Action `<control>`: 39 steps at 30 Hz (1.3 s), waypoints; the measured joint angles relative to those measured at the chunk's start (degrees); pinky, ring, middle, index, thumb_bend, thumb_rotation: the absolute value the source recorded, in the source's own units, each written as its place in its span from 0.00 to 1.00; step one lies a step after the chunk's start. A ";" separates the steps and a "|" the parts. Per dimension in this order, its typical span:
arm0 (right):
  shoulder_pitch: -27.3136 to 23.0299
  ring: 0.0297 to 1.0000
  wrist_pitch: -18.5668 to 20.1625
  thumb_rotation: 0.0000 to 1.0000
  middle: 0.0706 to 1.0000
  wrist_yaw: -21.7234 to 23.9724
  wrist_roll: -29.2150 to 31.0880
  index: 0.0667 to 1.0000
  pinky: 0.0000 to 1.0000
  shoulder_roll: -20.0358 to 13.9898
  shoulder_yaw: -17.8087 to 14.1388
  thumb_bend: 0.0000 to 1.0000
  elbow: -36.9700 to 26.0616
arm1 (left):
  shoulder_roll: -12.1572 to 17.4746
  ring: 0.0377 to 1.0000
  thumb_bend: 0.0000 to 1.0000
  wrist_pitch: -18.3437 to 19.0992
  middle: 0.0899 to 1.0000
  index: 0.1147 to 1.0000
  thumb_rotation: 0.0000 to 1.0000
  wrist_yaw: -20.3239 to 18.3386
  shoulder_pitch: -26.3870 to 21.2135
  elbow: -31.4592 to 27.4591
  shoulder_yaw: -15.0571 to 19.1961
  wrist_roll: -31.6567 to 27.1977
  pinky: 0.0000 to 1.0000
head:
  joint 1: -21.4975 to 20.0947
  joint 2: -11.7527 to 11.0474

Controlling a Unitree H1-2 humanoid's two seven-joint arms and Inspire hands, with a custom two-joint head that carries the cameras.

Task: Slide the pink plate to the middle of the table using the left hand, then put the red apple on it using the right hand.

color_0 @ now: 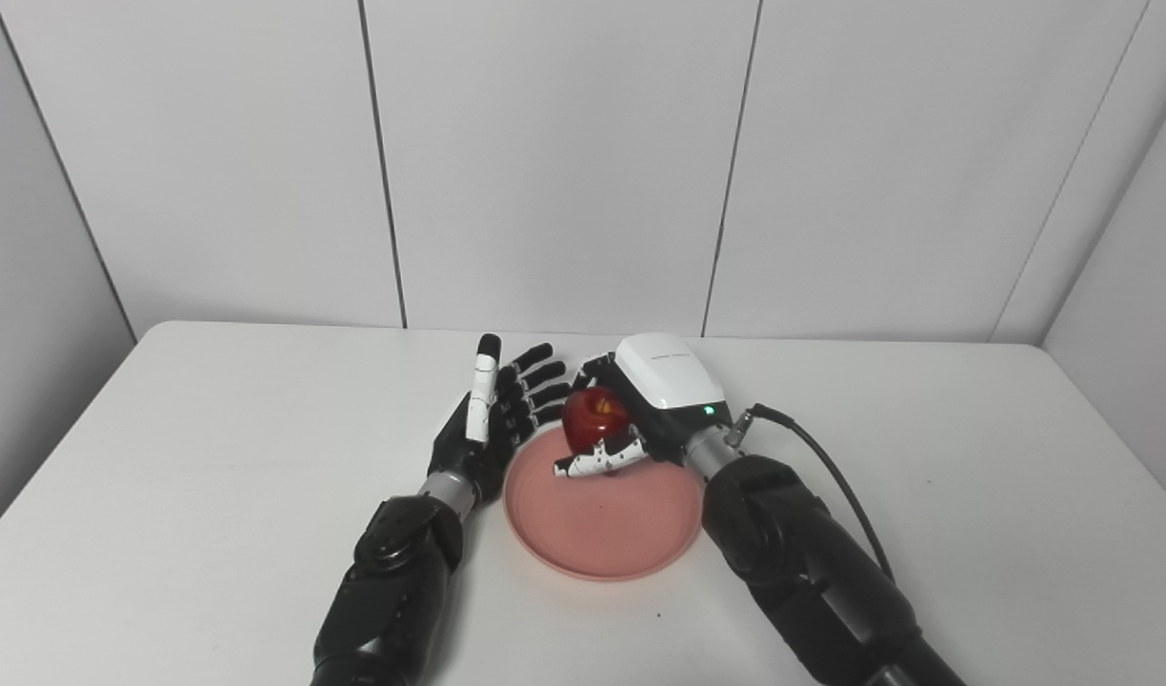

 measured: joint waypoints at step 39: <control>2.01 0.26 -0.97 0.62 0.34 -0.88 -1.64 0.61 0.20 -0.77 1.18 0.67 0.84 | -0.03 0.79 0.91 -0.36 0.80 0.78 1.00 0.26 -0.18 0.40 0.13 -0.01 0.78 | 0.26 -0.09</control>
